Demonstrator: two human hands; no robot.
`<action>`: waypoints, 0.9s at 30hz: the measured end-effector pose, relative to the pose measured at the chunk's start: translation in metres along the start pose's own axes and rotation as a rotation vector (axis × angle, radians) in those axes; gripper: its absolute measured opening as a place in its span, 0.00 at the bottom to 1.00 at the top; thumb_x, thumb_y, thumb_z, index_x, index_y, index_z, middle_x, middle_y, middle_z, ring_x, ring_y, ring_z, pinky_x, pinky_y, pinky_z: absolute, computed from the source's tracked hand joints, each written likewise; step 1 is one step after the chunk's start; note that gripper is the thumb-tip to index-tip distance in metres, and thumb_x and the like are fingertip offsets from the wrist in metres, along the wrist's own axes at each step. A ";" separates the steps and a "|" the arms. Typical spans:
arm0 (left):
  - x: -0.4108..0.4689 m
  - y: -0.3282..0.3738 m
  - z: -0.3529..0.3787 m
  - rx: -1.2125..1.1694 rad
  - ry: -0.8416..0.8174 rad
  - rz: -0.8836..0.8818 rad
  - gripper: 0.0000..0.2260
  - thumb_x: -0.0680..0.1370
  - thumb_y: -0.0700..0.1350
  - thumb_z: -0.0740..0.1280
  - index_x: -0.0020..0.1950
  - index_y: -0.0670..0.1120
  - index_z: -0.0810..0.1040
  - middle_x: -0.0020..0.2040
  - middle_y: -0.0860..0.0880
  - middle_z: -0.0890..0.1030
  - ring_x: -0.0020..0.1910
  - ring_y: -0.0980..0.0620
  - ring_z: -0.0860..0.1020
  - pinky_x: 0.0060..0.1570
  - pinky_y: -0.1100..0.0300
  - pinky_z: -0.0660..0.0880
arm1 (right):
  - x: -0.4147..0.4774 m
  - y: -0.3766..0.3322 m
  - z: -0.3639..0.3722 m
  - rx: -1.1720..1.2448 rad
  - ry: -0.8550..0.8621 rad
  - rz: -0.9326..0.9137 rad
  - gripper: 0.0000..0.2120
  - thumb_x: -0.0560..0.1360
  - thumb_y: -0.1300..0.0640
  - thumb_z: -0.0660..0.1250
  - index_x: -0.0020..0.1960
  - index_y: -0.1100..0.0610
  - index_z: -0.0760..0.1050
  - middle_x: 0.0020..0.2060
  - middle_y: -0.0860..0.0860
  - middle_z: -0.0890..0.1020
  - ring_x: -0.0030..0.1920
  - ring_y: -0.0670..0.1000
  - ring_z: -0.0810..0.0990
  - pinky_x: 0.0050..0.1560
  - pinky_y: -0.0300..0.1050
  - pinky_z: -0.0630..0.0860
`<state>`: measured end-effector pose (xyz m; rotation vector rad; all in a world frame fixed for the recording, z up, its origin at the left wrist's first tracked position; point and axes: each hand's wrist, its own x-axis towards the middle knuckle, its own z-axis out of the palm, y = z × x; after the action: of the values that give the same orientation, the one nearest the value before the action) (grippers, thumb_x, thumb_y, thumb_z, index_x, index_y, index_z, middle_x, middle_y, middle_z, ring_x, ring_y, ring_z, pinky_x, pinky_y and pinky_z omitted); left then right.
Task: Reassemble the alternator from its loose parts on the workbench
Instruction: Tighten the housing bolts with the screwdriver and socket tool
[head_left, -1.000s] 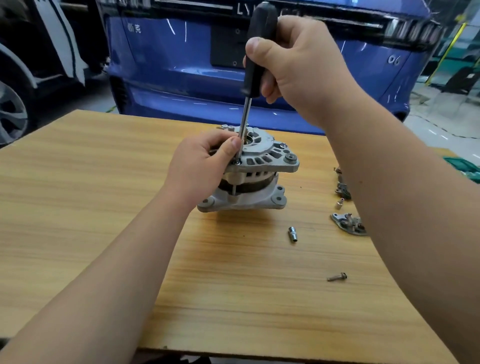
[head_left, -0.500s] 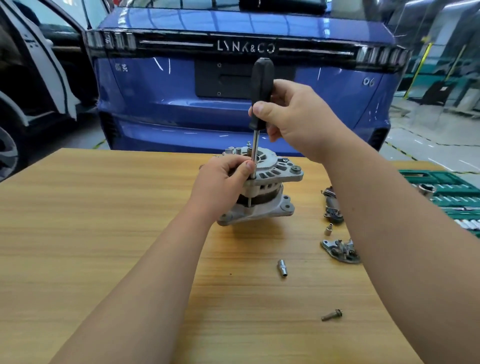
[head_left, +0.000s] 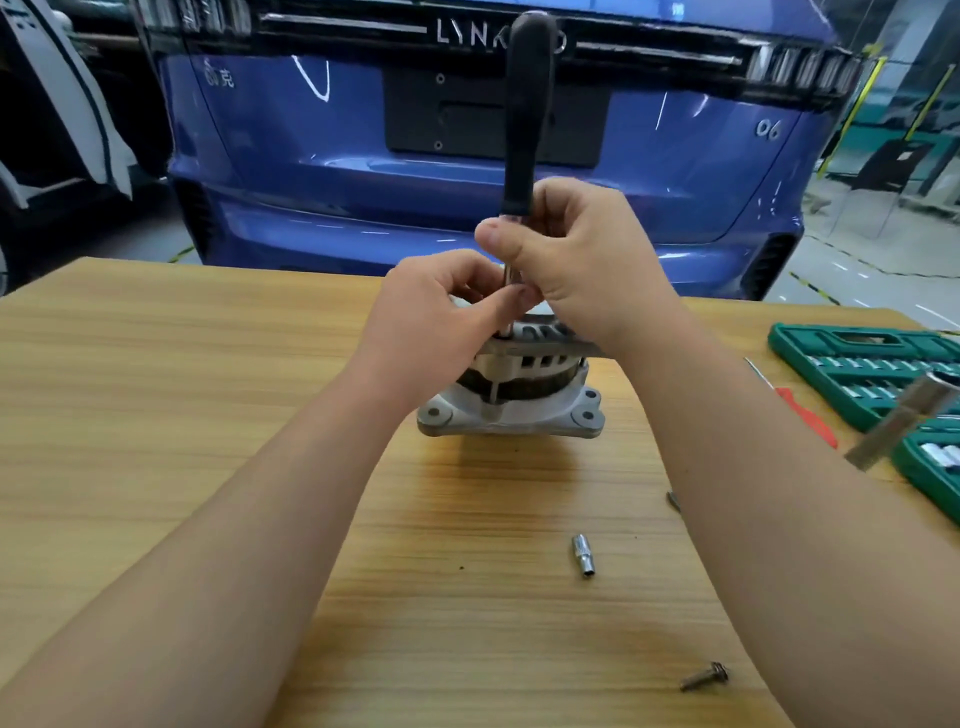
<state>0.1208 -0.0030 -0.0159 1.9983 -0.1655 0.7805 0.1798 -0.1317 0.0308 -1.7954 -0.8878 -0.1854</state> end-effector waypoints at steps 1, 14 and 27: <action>0.001 0.000 -0.003 -0.010 -0.034 0.008 0.05 0.75 0.52 0.72 0.39 0.59 0.81 0.35 0.57 0.82 0.35 0.61 0.79 0.37 0.63 0.77 | -0.001 0.002 0.001 0.007 -0.029 0.001 0.06 0.75 0.53 0.71 0.41 0.53 0.78 0.30 0.45 0.79 0.32 0.43 0.78 0.35 0.37 0.76; -0.002 0.004 -0.003 0.078 -0.083 0.037 0.05 0.76 0.49 0.70 0.49 0.50 0.83 0.41 0.55 0.83 0.43 0.57 0.80 0.45 0.55 0.78 | -0.010 0.012 -0.006 -0.048 -0.061 -0.010 0.10 0.74 0.53 0.73 0.40 0.56 0.75 0.33 0.52 0.79 0.34 0.48 0.78 0.35 0.41 0.78; -0.005 0.011 0.003 0.157 -0.129 0.003 0.06 0.79 0.48 0.66 0.51 0.51 0.83 0.42 0.54 0.83 0.43 0.56 0.79 0.43 0.57 0.74 | -0.010 0.014 -0.009 -0.031 -0.081 -0.082 0.05 0.76 0.53 0.68 0.42 0.49 0.80 0.32 0.43 0.81 0.34 0.41 0.78 0.37 0.35 0.75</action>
<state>0.1135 -0.0125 -0.0120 2.1993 -0.1871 0.6835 0.1839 -0.1461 0.0185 -1.8067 -1.0222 -0.1813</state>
